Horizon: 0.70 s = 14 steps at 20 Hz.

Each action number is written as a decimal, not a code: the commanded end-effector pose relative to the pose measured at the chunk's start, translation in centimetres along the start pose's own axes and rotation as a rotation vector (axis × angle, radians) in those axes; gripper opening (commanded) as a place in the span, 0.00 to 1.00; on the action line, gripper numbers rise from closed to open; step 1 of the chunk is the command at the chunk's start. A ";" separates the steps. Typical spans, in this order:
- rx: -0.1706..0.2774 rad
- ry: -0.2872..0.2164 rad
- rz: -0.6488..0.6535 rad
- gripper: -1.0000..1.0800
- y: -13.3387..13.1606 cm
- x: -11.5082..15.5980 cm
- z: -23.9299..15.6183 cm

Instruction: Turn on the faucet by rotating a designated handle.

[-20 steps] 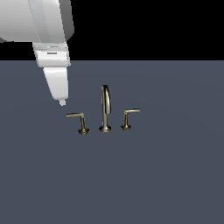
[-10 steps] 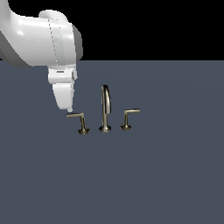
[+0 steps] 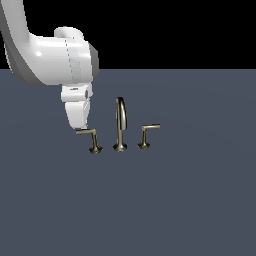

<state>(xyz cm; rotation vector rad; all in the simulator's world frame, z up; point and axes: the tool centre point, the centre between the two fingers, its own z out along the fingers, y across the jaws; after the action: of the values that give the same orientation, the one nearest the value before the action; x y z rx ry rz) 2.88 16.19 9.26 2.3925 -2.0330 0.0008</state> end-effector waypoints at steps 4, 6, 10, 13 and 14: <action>0.001 0.000 0.006 0.00 -0.2 0.1 0.1; 0.001 0.000 0.006 0.00 0.1 -0.1 0.1; 0.001 -0.001 0.007 0.00 1.4 -0.8 0.1; 0.001 -0.001 0.008 0.00 2.3 -1.3 0.1; 0.001 -0.001 0.009 0.00 2.7 -1.5 0.1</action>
<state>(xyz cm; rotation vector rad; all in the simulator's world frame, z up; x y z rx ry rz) 0.79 16.95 9.15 2.3851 -2.0491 0.0043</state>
